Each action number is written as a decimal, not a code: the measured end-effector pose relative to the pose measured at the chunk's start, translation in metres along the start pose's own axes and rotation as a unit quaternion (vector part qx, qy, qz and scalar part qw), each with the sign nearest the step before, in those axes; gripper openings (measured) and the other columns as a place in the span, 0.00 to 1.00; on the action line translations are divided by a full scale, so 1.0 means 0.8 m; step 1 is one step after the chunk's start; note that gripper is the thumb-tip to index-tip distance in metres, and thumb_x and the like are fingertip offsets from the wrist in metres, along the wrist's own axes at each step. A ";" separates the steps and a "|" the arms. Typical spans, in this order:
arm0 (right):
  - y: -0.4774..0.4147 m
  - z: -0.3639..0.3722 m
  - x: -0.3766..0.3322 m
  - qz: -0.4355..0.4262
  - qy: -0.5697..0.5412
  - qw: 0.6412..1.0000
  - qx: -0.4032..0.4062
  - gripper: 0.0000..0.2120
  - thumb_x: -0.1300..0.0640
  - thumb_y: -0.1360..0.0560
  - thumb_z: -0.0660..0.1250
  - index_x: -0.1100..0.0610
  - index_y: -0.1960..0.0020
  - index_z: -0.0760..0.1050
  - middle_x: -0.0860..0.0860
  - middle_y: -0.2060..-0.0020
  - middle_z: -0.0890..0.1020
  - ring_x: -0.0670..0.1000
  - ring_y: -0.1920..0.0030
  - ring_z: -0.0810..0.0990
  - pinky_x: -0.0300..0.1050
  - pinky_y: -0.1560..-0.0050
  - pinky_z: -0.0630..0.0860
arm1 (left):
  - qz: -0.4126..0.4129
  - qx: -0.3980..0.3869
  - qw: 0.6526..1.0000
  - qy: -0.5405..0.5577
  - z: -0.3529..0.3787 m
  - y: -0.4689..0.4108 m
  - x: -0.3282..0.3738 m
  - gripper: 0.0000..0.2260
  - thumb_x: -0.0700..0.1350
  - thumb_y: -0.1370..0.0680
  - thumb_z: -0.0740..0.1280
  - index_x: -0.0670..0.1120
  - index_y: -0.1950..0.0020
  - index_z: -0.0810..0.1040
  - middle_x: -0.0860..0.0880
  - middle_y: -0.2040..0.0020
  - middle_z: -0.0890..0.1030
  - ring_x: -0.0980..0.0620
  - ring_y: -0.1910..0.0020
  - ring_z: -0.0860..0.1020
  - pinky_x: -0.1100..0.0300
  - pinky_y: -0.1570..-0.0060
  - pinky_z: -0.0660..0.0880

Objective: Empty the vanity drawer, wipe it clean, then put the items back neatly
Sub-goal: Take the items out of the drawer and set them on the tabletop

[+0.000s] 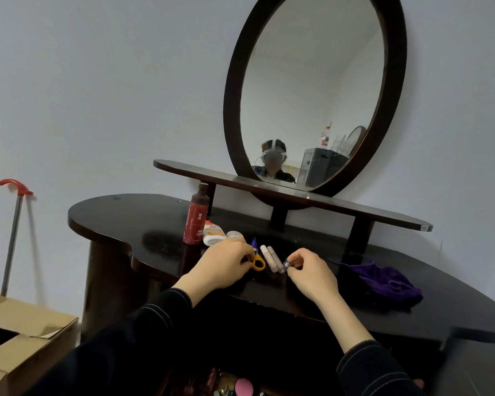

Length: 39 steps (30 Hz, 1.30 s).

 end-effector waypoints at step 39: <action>0.296 0.134 0.036 -0.160 0.011 0.987 0.018 0.14 0.55 0.20 0.63 0.50 0.35 0.73 0.44 0.38 0.73 0.44 0.41 0.76 0.29 0.51 0.72 | -0.157 -0.029 0.973 0.164 0.121 0.310 -0.008 0.06 0.41 0.23 0.66 0.52 0.52 0.79 0.57 0.52 0.76 0.57 0.55 0.77 0.56 0.53 0.75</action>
Point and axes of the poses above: each hand's wrist, its own y-axis away from the middle knuckle, its own z-axis out of the palm, x = y × z, the point moved 8 cm from there along -y, towards the middle knuckle
